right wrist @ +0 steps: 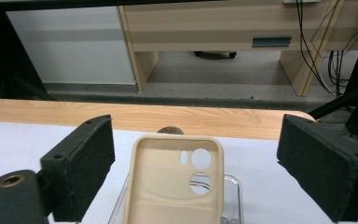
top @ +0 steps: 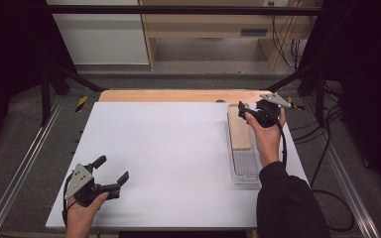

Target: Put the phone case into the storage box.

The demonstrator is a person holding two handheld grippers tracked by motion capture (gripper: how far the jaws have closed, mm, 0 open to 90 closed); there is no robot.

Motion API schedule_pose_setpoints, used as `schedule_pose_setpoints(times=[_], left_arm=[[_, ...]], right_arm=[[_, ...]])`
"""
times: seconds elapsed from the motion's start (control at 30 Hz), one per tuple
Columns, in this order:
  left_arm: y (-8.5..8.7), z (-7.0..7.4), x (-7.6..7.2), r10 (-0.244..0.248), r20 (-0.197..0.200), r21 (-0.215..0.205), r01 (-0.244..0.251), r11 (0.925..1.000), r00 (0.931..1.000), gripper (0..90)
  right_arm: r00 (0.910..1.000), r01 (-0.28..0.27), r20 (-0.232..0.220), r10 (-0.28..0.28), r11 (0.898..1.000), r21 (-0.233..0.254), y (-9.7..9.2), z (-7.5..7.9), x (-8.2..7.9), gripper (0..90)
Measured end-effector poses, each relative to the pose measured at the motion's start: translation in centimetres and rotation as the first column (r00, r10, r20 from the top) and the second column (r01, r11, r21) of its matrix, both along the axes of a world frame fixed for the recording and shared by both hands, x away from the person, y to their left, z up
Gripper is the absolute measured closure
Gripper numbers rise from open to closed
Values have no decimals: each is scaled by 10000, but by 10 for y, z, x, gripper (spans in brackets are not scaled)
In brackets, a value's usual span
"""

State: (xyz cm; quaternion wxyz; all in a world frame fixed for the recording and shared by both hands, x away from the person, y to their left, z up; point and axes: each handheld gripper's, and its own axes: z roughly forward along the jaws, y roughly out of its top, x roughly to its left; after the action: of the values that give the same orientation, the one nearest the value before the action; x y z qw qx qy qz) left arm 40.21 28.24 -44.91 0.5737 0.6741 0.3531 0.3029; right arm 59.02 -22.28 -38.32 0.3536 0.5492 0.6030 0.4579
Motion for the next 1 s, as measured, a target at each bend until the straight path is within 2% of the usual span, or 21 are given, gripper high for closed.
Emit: schedule_pose_setpoints(times=[0.47,1.0], left_arm=[[0,0,0,-10,10,3,10,10000,10000,21],[0,0,0,-27,14,10,27,10000,10000,21]], right_arm=[[9985,-542,-113,543,9984,152,7,7,-8,70],[9960,-888,56,887,9954,355,8,16,-17,58]])
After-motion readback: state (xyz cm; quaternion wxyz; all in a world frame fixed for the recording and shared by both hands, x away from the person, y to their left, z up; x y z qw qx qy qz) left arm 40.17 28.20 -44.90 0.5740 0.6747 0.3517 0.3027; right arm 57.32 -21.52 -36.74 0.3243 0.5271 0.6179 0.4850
